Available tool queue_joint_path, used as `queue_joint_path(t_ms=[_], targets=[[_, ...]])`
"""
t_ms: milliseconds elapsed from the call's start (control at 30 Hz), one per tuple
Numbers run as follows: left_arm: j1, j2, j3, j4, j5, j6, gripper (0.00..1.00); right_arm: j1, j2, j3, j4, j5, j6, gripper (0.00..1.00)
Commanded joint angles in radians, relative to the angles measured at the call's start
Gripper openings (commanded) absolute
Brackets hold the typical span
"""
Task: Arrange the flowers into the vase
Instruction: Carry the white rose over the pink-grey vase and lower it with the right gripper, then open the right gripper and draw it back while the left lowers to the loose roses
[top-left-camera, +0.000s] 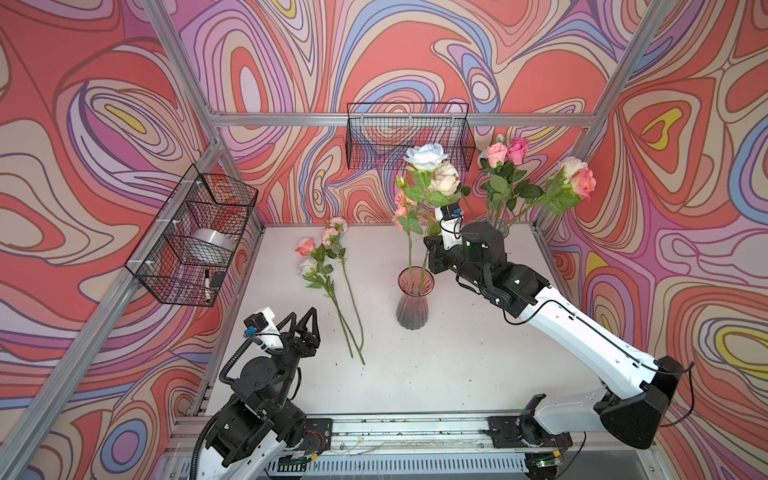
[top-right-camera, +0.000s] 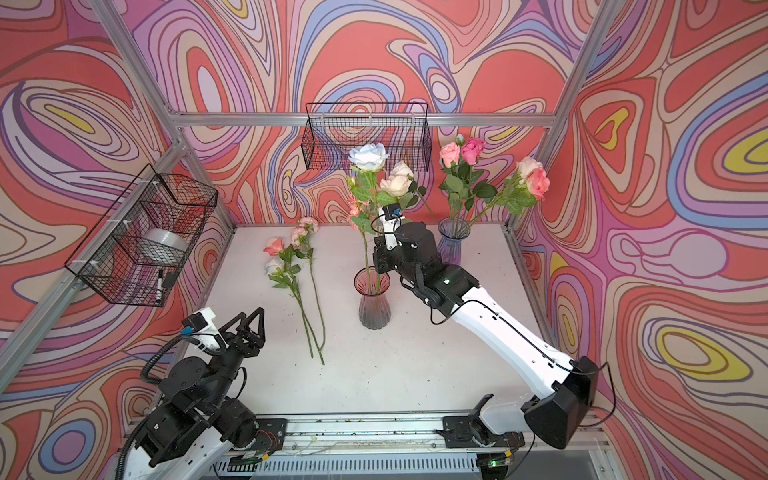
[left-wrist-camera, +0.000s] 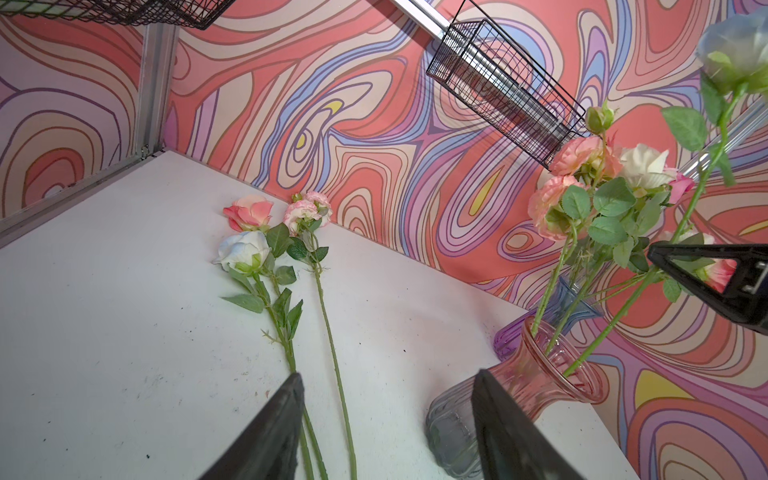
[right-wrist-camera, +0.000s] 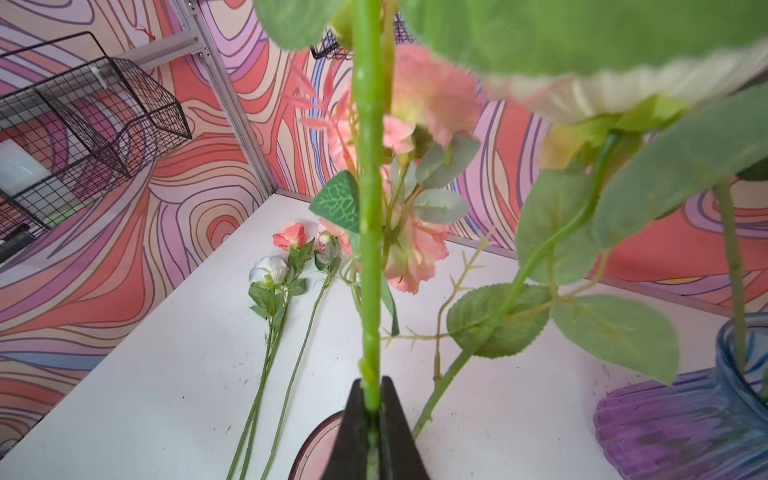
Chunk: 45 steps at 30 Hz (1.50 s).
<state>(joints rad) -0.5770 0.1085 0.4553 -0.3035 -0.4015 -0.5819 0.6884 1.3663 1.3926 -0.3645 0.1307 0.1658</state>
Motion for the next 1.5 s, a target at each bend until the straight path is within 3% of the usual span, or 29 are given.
queue_joint_path(t_ms=[0, 300, 600, 867, 1067, 1267, 1467], targets=[[-0.003, 0.015, -0.014, 0.008, -0.014, -0.022, 0.64, -0.003, 0.001, -0.034, 0.030, -0.039, -0.008, 0.04], [-0.003, 0.033, -0.016, 0.016, -0.007, -0.024, 0.64, -0.004, -0.023, -0.084, 0.045, -0.030, 0.015, 0.14], [-0.003, 0.050, -0.020, 0.030, -0.006, -0.027, 0.64, -0.004, -0.067, -0.101, 0.052, -0.019, 0.021, 0.17], [-0.003, 0.148, -0.024, 0.032, -0.006, -0.054, 0.64, -0.003, -0.149, -0.096, 0.027, -0.057, 0.041, 0.21], [-0.003, 0.361, 0.027, 0.015, -0.025, -0.102, 0.63, -0.003, -0.288, -0.249, 0.043, 0.071, 0.065, 0.29], [-0.001, 0.661, 0.197, -0.065, 0.000, -0.087, 0.66, -0.004, -0.425, -0.437, 0.089, 0.241, 0.149, 0.32], [0.066, 0.964, 0.338, -0.065, 0.149, -0.066, 0.66, -0.004, -0.466, -0.545, 0.134, 0.314, 0.216, 0.33]])
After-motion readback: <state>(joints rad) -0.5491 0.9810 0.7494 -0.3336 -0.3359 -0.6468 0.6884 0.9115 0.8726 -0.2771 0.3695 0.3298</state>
